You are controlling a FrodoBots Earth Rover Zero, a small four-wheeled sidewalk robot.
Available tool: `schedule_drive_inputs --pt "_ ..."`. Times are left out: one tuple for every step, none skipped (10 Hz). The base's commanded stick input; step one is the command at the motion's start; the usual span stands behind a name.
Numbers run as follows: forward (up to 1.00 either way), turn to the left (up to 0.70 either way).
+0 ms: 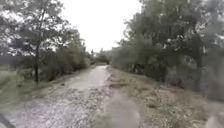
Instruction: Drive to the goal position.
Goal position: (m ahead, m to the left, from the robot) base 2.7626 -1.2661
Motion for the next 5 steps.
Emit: schedule_drive_inputs --pt "0.7 0.0" --pt "0.63 0.0" --pt "0.5 0.0" --pt "0.5 0.0" --pt "0.3 0.0"
